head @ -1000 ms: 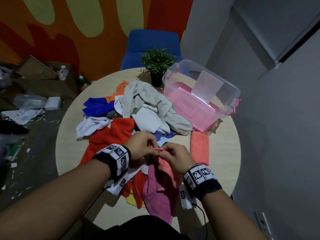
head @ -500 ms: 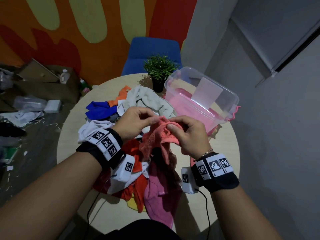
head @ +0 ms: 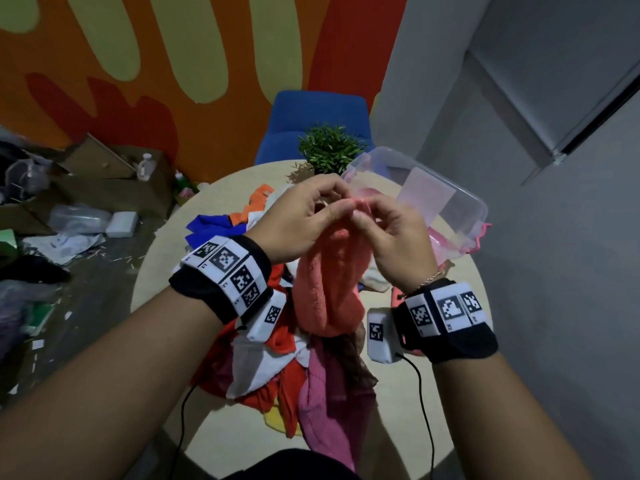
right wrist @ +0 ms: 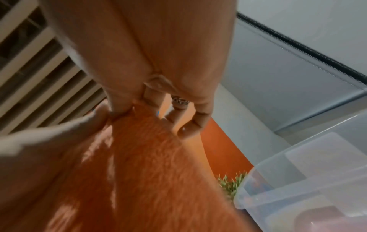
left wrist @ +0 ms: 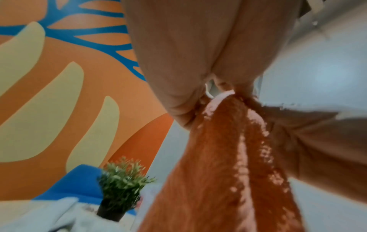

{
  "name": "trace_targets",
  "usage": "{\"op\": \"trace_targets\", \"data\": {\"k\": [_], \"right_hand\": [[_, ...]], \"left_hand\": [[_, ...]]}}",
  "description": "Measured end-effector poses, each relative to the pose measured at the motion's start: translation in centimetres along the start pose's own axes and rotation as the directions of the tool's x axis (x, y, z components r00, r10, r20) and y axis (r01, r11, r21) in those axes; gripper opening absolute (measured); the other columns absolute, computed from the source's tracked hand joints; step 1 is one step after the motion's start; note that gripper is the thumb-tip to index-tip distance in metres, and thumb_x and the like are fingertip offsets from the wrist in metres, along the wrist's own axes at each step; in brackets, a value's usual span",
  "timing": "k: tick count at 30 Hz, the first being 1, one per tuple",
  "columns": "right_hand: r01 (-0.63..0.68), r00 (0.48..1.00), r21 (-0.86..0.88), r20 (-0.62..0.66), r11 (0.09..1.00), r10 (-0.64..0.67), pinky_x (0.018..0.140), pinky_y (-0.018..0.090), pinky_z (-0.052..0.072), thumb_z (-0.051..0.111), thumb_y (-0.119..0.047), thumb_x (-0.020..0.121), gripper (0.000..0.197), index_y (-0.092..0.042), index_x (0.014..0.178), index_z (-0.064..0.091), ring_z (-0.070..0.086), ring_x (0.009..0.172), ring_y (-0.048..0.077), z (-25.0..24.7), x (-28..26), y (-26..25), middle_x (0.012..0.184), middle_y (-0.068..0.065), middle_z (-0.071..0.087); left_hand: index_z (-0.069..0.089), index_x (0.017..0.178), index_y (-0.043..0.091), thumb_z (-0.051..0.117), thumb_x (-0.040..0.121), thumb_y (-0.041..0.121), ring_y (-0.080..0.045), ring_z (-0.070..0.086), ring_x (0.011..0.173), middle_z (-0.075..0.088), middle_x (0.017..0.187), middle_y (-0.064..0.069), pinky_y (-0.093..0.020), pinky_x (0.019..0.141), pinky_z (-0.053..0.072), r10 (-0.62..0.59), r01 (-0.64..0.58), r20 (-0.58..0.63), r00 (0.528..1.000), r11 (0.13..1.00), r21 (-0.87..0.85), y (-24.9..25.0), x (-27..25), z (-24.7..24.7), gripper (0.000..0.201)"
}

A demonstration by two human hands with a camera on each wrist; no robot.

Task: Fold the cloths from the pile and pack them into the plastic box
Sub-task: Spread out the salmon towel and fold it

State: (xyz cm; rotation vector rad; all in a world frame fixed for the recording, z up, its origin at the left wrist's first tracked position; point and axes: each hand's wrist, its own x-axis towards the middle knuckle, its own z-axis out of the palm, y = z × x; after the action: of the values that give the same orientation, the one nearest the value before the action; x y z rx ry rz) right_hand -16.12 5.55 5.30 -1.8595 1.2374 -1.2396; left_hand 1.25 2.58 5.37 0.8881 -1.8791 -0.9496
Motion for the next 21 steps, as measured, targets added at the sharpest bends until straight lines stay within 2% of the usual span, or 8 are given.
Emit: {"op": "trace_targets", "data": {"k": [3,7,10,12,14,17,19,21], "right_hand": [[0.000,0.996,0.027,-0.092,1.000,0.002,0.078,0.030,0.053,0.063,-0.015,0.094,0.013,-0.023,0.096,0.072,0.067,0.083,0.010,-1.2,0.6,-0.1,0.087,-0.007,0.073],[-0.041,0.990,0.041,-0.136,0.998,0.046,0.073,0.026,0.049,0.056,-0.001,0.090,0.030,-0.030,0.093,0.067,0.063,0.078,0.007,-2.8,0.7,0.6,0.084,-0.013,0.068],[-0.088,0.991,0.176,-0.088,0.981,0.104,0.070,0.026,0.048,0.062,0.003,0.083,0.030,-0.020,0.101,0.067,0.060,0.075,0.009,-3.2,0.3,0.4,0.090,-0.003,0.068],[-0.053,0.998,0.051,0.022,0.997,0.052,0.077,0.023,0.049,0.075,-0.002,0.076,0.033,-0.022,0.100,0.069,0.063,0.082,0.008,-3.3,0.1,0.3,0.096,-0.003,0.071],[-0.028,0.998,-0.074,0.051,0.997,0.032,0.065,0.020,0.045,0.078,-0.014,0.069,0.020,-0.026,0.082,0.070,0.057,0.068,0.005,-3.1,-0.1,0.3,0.080,-0.004,0.069],[-0.023,0.995,-0.016,-0.101,1.000,0.021,0.065,0.023,0.048,0.076,-0.009,0.072,0.019,-0.025,0.071,0.065,0.061,0.067,0.013,-3.4,0.0,0.2,0.074,-0.004,0.069],[-0.036,0.972,0.083,-0.228,0.996,0.054,0.067,0.016,0.048,0.073,0.006,0.076,0.029,-0.021,0.070,0.062,0.062,0.067,0.002,-4.2,0.2,-0.3,0.070,-0.013,0.069],[-0.044,0.933,0.109,-0.351,0.993,0.080,0.065,0.012,0.046,0.070,0.009,0.080,0.030,-0.018,0.073,0.060,0.059,0.064,-0.006,-5.1,0.6,-0.5,0.066,-0.018,0.066]], "left_hand": [[0.051,0.111,0.012,0.069,0.092,0.025,-0.010,0.058,0.090,0.057,0.100,0.003,-0.027,0.080,0.048,-0.117,0.114,0.077,0.990,0.993,0.041,-1.9,-1.7,0.0,0.030],[0.066,0.095,0.016,0.072,0.091,0.023,-0.010,0.063,0.087,0.069,0.091,0.004,-0.038,0.079,0.050,-0.235,0.212,0.051,0.971,0.937,0.279,-4.2,-3.3,-0.5,0.010],[0.068,0.086,0.016,0.072,0.086,0.009,-0.001,0.056,0.073,0.066,0.081,0.008,-0.027,0.068,0.040,-0.172,0.195,-0.102,0.980,0.939,0.284,-3.3,-2.7,-0.7,0.008],[0.072,0.088,0.014,0.069,0.082,0.001,-0.004,0.054,0.073,0.068,0.082,0.006,-0.021,0.067,0.038,-0.103,0.146,-0.149,0.983,0.938,0.315,-2.1,-1.9,-0.7,0.014],[0.074,0.088,0.016,0.065,0.075,-0.004,-0.003,0.057,0.078,0.070,0.083,0.008,-0.014,0.070,0.042,-0.060,0.115,-0.167,0.984,0.933,0.342,-1.2,-0.9,-1.1,0.025],[0.070,0.082,0.028,0.063,0.070,-0.006,0.003,0.055,0.069,0.068,0.082,0.014,-0.015,0.067,0.041,-0.093,0.145,-0.143,0.985,0.899,0.414,-1.0,0.0,-2.2,0.036],[0.069,0.082,0.030,0.061,0.071,-0.008,0.004,0.057,0.073,0.069,0.083,0.012,-0.016,0.068,0.042,-0.138,0.174,-0.110,0.984,0.862,0.476,-1.5,0.0,-3.3,0.039],[0.073,0.087,0.024,0.062,0.078,-0.005,-0.011,0.063,0.082,0.071,0.085,0.006,-0.028,0.077,0.049,-0.174,0.212,-0.123,0.977,0.841,0.497,-2.2,0.0,-4.5,0.032]]}}
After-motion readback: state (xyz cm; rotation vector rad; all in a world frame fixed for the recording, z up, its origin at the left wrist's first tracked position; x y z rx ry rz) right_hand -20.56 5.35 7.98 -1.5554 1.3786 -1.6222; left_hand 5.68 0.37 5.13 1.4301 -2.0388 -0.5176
